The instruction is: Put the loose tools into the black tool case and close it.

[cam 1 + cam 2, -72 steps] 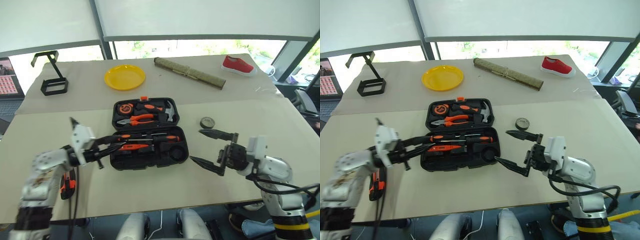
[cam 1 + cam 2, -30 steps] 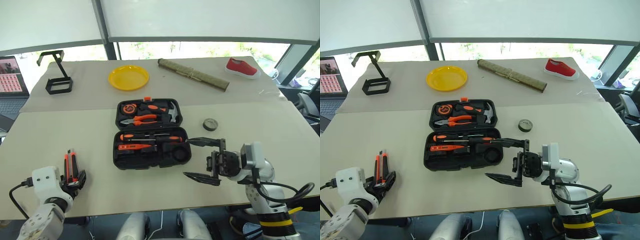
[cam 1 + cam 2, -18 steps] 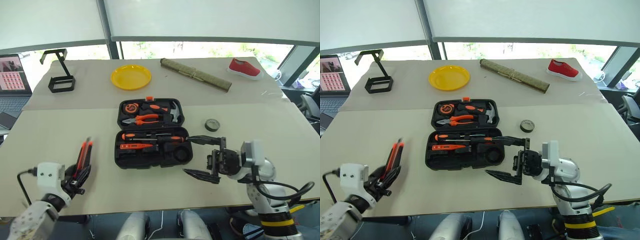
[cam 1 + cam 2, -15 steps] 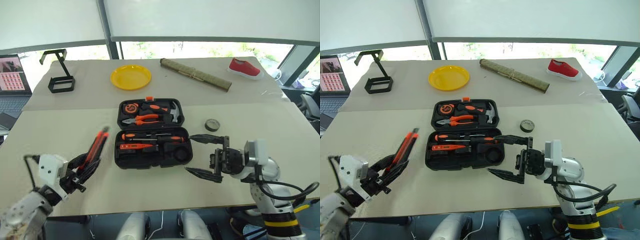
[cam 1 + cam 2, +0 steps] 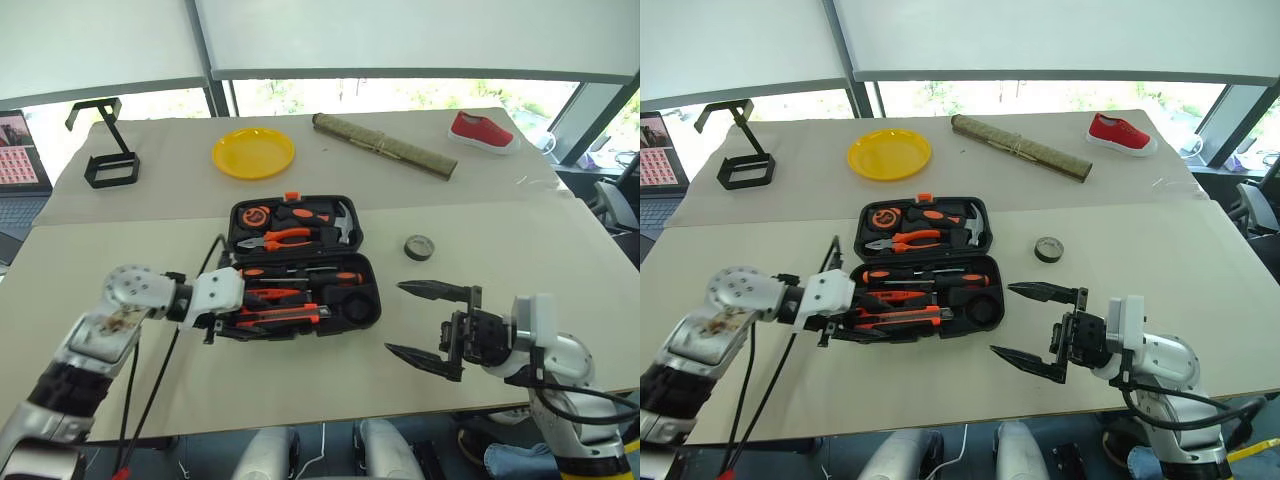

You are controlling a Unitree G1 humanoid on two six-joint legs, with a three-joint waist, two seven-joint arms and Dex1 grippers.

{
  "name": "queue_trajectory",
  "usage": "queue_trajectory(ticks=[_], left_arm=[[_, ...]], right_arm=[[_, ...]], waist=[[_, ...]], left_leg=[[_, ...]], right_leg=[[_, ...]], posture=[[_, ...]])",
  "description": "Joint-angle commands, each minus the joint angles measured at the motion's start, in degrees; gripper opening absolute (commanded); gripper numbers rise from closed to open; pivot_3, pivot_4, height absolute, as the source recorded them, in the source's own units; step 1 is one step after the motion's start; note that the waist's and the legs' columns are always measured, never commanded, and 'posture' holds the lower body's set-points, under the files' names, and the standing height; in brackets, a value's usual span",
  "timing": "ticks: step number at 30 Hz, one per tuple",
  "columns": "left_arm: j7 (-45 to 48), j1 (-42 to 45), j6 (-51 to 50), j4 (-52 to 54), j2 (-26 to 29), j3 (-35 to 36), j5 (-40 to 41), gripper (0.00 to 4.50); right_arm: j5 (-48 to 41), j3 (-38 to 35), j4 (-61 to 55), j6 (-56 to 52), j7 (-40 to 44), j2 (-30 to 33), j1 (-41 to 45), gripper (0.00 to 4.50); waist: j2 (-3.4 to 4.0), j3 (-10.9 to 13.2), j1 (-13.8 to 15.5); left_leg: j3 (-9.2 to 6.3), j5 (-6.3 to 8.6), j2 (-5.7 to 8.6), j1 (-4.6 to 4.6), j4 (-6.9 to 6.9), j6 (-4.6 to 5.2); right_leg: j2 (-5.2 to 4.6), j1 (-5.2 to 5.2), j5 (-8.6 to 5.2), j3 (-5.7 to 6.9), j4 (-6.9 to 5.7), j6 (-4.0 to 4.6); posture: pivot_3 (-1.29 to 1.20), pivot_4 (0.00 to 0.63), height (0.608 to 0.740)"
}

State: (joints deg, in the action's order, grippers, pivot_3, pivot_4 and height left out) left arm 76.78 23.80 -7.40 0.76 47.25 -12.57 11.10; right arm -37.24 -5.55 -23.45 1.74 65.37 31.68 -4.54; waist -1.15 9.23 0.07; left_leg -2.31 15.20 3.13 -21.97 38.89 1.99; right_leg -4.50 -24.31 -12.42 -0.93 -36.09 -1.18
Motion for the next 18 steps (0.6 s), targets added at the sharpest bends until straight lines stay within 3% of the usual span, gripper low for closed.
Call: queue_trajectory(ticks=[1, 8, 14, 15, 18], left_arm=[[0.29, 3.66, 0.14, -1.69, -2.05, -1.87, -1.63, 1.78], [-1.04, 3.88, -4.71, 0.12, -4.97, -3.91, -2.56, 1.78], [-0.57, 1.63, -10.30, 3.41, -3.32, -4.79, -3.05, 1.78], [-0.48, 1.38, -11.15, 4.04, -3.13, -4.72, -2.80, 2.28], [-2.49, 1.17, -11.51, 4.72, -5.14, -1.57, 0.00, 3.12]], right_arm=[[-0.38, -1.38, -3.46, -0.24, -1.97, 0.43, -0.67, 4.50], [0.01, -0.67, -3.64, -0.02, -3.51, 0.21, -0.36, 4.50], [0.13, -0.64, -2.40, 0.81, -3.13, 0.13, -0.15, 4.50], [0.17, -0.60, -2.23, 0.92, -3.02, 0.07, -0.11, 4.50], [0.38, -0.26, -1.27, 1.27, -2.49, -0.22, 0.60, 4.50]], waist=[[0.00, 0.00, 0.02], [-0.02, 0.01, 0.57], [-0.02, 0.01, 0.65], [-0.02, 0.01, 0.59], [-0.02, 0.01, 0.51]], left_leg=[[0.00, 0.00, 0.00, 0.00, 0.01, 0.00], [-0.01, 0.00, 0.02, 0.03, 0.10, 0.02], [-0.02, 0.03, 0.04, 0.03, 0.20, 0.08], [-0.01, 0.03, 0.03, 0.04, 0.19, 0.09], [-0.01, 0.04, 0.02, 0.06, 0.18, 0.10]], right_leg=[[-0.01, 0.01, 0.00, 0.00, 0.00, 0.00], [-0.02, 0.10, -0.01, 0.03, -0.01, -0.06], [-0.04, 0.15, 0.00, 0.04, 0.00, -0.13], [-0.03, 0.15, 0.00, 0.03, 0.00, -0.13], [-0.02, 0.15, 0.00, 0.02, 0.00, -0.12]], posture=[[0.00, 0.150, 0.740], [0.00, 0.150, 0.740], [0.00, 0.150, 0.740], [0.00, 0.150, 0.740], [0.00, 0.150, 0.740]])
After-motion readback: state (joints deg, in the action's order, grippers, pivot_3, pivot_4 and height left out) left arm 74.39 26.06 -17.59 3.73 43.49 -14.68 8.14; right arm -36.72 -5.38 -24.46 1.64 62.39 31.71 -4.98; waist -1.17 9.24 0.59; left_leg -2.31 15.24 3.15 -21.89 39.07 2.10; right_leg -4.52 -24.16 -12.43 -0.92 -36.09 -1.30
